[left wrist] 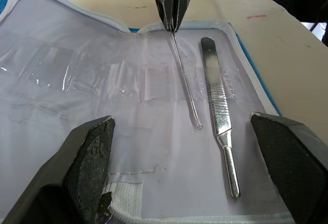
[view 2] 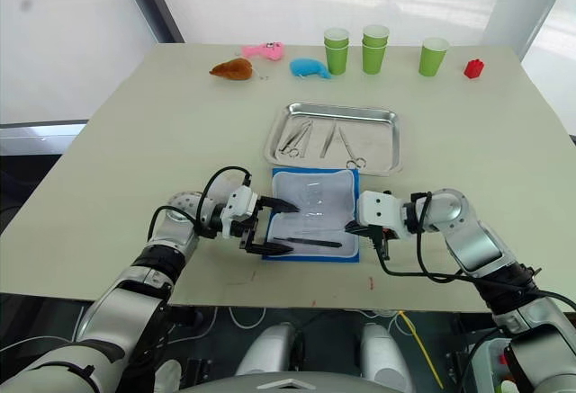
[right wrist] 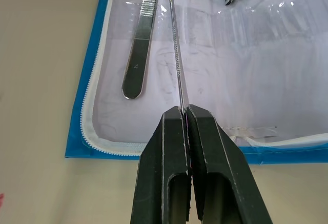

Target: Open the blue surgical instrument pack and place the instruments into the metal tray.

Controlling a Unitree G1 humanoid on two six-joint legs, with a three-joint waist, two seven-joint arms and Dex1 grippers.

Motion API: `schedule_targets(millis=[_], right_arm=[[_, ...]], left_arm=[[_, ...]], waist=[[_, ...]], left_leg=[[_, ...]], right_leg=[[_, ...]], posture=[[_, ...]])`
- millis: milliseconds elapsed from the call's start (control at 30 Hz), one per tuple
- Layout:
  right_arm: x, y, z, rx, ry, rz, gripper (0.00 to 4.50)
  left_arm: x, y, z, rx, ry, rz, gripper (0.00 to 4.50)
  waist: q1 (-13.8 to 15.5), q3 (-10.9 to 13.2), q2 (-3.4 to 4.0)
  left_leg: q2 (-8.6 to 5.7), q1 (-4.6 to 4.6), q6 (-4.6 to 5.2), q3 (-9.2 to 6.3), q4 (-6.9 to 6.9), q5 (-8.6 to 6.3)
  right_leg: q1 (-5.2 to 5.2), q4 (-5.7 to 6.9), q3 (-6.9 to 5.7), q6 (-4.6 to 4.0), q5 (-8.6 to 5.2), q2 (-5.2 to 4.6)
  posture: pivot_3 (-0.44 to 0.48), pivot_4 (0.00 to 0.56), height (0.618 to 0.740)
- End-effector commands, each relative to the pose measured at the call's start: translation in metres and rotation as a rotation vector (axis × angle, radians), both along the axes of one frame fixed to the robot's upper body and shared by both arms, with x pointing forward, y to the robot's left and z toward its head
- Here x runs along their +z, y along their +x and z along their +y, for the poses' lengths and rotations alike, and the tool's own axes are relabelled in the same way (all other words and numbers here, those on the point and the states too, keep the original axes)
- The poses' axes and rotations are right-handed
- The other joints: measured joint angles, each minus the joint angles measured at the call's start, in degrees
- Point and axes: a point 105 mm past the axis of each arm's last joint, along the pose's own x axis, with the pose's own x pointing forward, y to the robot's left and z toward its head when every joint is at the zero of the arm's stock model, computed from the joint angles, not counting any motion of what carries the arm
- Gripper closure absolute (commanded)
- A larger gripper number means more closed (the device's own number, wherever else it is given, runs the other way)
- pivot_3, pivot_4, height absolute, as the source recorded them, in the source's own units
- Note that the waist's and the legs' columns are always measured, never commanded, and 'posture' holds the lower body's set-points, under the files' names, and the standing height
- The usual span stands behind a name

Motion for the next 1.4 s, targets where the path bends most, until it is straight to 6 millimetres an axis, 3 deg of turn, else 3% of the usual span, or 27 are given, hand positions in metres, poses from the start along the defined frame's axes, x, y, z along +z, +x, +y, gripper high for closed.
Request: schedule_targets(millis=[33, 900, 1133, 1400], right_arm=[[0.02, 0.003, -0.008, 0.003, -0.007, -0.062, 4.48], [0.044, 0.002, -0.069, -0.052, -0.175, -0.142, 4.48], [0.06, 0.015, -0.075, -0.266, 0.059, -0.066, 4.48], [0.074, 0.034, -0.054, -0.44, 0.356, 0.001, 4.48]], left_arm=[[-0.045, -0.033, -0.001, -0.082, 0.112, 0.188, 0.0], [-0.046, -0.034, -0.007, -0.094, 0.106, 0.192, 0.0], [-0.047, -0.034, -0.009, -0.099, 0.101, 0.192, 0.0], [-0.047, -0.034, -0.01, -0.097, 0.096, 0.193, 0.0]], waist=[[0.0, 0.0, 0.01], [0.1, 0.2, -0.09], [0.1, 0.2, -0.09], [0.4, 0.2, -0.05]], left_leg=[[-0.01, -0.01, 0.0, 0.0, 0.0, 0.0], [-0.05, -0.1, 0.03, 0.01, 0.0, -0.02], [-0.07, -0.12, 0.03, 0.01, 0.0, -0.02], [-0.13, -0.15, 0.05, -0.01, 0.0, -0.03]], right_leg=[[0.0, -0.01, 0.0, 0.0, 0.0, -0.01], [-0.04, -0.12, -0.01, 0.01, 0.0, -0.08], [-0.04, -0.11, -0.01, 0.02, 0.0, -0.1], [-0.02, -0.12, -0.02, 0.04, 0.0, -0.16]], posture=[[0.0, 0.15, 0.74], [0.0, 0.15, 0.74], [0.0, 0.15, 0.74], [0.0, 0.15, 0.74]])
